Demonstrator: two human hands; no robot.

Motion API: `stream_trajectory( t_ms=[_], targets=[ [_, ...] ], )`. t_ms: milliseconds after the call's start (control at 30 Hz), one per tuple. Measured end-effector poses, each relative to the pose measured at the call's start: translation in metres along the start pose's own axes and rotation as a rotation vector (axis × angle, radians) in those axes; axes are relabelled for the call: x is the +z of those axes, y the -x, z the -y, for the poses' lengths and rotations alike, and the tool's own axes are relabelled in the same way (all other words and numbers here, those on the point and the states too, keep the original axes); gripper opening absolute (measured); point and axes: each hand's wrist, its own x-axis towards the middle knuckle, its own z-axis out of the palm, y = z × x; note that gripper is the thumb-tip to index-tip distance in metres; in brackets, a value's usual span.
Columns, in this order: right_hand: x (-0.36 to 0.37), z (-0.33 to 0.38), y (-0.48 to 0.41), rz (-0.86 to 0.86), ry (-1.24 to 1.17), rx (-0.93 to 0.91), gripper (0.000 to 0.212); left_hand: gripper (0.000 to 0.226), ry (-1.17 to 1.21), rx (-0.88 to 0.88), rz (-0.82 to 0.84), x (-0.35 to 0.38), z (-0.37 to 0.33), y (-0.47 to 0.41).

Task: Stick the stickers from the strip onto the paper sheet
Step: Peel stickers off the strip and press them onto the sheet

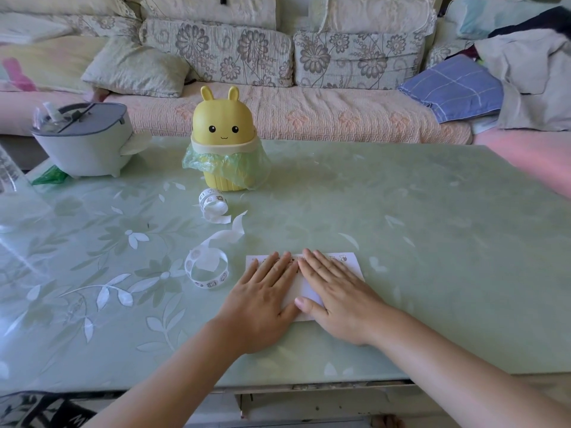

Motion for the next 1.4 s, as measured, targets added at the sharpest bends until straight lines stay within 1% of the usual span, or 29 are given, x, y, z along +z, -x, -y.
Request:
stream_trajectory(
  t_ms=[100,200,267,333,400,467,500,567,600,667,700,733,833,967,1067,1133,1200,1267,1300,1400],
  targets=[
    [0.002,-0.007,0.004,-0.033,-0.01,0.076,0.11,0.079,-0.018,-0.047,-0.003,0.001,-0.002,0.0],
    [0.003,-0.008,0.008,-0.053,-0.02,0.184,0.115,0.09,-0.028,-0.138,-0.007,0.002,-0.003,0.002],
    [0.004,-0.005,0.008,-0.056,-0.027,0.242,0.117,0.097,-0.01,-0.168,-0.007,0.002,-0.003,0.003],
    [0.003,-0.002,0.006,-0.047,-0.045,0.287,0.111,0.1,0.017,-0.17,-0.002,0.001,-0.004,0.003],
    [-0.002,0.002,0.004,-0.05,-0.06,0.314,0.094,0.099,0.055,-0.179,0.001,-0.002,-0.003,0.003],
    [-0.007,0.006,0.0,-0.085,-0.058,0.311,0.082,0.09,0.136,-0.18,-0.025,-0.008,-0.001,0.003],
    [-0.01,0.008,-0.003,-0.122,-0.04,0.298,0.076,0.086,0.185,-0.174,-0.071,-0.011,0.002,0.002],
    [-0.019,0.012,-0.011,-0.226,0.005,0.252,0.061,0.077,0.254,-0.149,-0.236,-0.022,0.008,0.003],
    [-0.023,0.015,-0.014,-0.266,0.005,0.224,0.055,0.065,0.271,-0.133,-0.329,-0.027,0.013,0.004],
    [-0.032,0.023,-0.023,-0.288,-0.054,0.168,0.045,0.034,0.279,-0.132,-0.481,-0.036,0.025,0.006],
    [-0.035,0.027,-0.026,-0.282,-0.1,0.144,0.041,0.024,0.274,-0.144,-0.521,-0.042,0.032,0.008],
    [-0.038,0.033,-0.03,-0.277,-0.141,0.125,0.037,0.019,0.261,-0.167,-0.533,-0.047,0.038,0.011],
    [-0.043,0.05,-0.04,-0.255,-0.229,0.098,0.028,0.016,0.19,-0.219,-0.498,-0.055,0.055,0.02],
    [-0.045,0.072,-0.055,-0.214,-0.313,0.066,0.022,0.029,0.104,-0.245,-0.451,-0.053,0.068,0.03],
    [-0.045,0.083,-0.063,-0.2,-0.381,0.062,0.021,0.036,0.089,-0.306,-0.4,-0.051,0.072,0.035],
    [-0.045,0.089,-0.069,-0.183,-0.411,0.077,0.021,0.034,0.079,-0.325,-0.358,-0.053,0.074,0.039],
    [-0.045,0.092,-0.073,-0.169,-0.425,0.088,0.021,0.023,0.073,-0.322,-0.331,-0.055,0.078,0.041],
    [-0.045,0.095,-0.076,-0.16,-0.441,0.093,0.021,0.01,0.122,-0.331,-0.33,-0.056,0.081,0.042],
    [-0.046,0.096,-0.078,-0.157,-0.453,0.097,0.021,0.006,0.184,-0.348,-0.344,-0.057,0.081,0.043],
    [-0.049,0.098,-0.083,-0.171,-0.522,0.115,0.024,0.002,0.479,-0.457,-0.384,-0.064,0.079,0.042]
  ],
)
